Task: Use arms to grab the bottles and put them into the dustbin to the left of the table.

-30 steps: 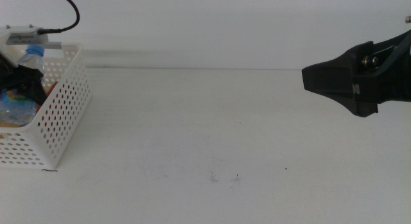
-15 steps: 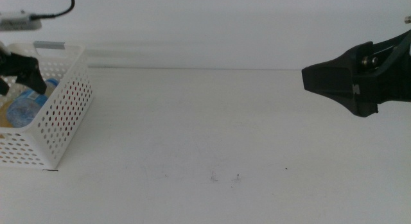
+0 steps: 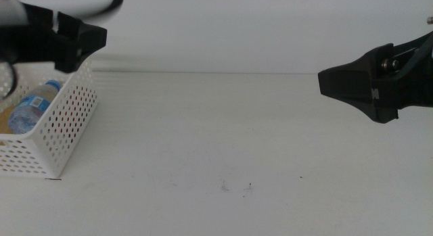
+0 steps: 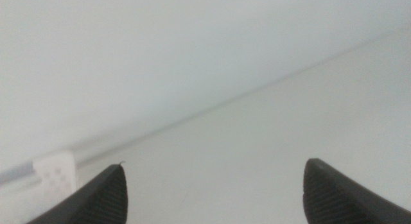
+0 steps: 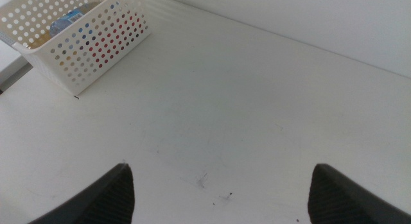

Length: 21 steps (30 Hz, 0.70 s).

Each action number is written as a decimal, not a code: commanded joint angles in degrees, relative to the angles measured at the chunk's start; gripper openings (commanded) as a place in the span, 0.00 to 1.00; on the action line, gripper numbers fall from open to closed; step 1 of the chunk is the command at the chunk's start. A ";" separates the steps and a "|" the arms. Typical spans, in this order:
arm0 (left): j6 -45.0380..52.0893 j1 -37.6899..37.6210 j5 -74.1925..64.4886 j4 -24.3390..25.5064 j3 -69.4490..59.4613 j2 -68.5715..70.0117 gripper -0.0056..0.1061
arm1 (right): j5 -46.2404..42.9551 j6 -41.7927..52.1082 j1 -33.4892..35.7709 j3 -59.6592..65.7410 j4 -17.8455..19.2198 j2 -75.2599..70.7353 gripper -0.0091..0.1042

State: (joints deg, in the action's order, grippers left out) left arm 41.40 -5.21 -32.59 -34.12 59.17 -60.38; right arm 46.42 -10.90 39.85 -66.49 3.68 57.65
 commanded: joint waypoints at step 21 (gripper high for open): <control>-26.46 -3.97 -4.97 18.24 -3.74 13.85 0.89 | -0.06 0.43 0.03 -0.40 0.40 -0.14 0.88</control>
State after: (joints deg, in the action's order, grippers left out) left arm 21.87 -9.03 -35.79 -21.00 55.30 -46.69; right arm 46.42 -10.90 39.85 -66.49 3.68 57.65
